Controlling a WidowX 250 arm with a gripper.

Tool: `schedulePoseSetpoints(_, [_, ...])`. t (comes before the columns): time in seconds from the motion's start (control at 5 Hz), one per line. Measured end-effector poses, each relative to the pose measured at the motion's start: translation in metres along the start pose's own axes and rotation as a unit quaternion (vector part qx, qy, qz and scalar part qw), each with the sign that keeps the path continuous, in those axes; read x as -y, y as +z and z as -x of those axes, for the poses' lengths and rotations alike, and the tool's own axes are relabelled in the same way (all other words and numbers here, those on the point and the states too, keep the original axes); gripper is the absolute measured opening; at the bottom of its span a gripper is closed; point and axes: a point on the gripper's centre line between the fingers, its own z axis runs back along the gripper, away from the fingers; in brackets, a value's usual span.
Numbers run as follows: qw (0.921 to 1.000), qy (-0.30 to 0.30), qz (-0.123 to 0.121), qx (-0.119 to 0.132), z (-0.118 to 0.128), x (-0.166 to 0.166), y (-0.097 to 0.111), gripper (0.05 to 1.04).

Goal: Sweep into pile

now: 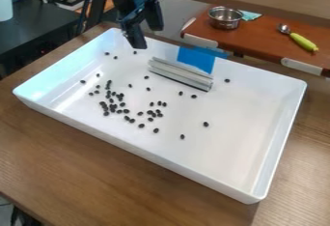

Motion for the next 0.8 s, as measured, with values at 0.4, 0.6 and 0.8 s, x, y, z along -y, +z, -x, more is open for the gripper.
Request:
schedulePoseSetpoints(0.4, [0.9996,0.000,-0.029,-0.003,0.003,-0.010,-0.028,1.000])
schedulePoseSetpoints(0.6, [0.9994,-0.010,-0.034,0.000,0.013,-0.013,-0.041,1.000])
schedulePoseSetpoints(0.8, [0.9994,-0.012,-0.031,0.005,0.016,-0.013,-0.044,1.000])
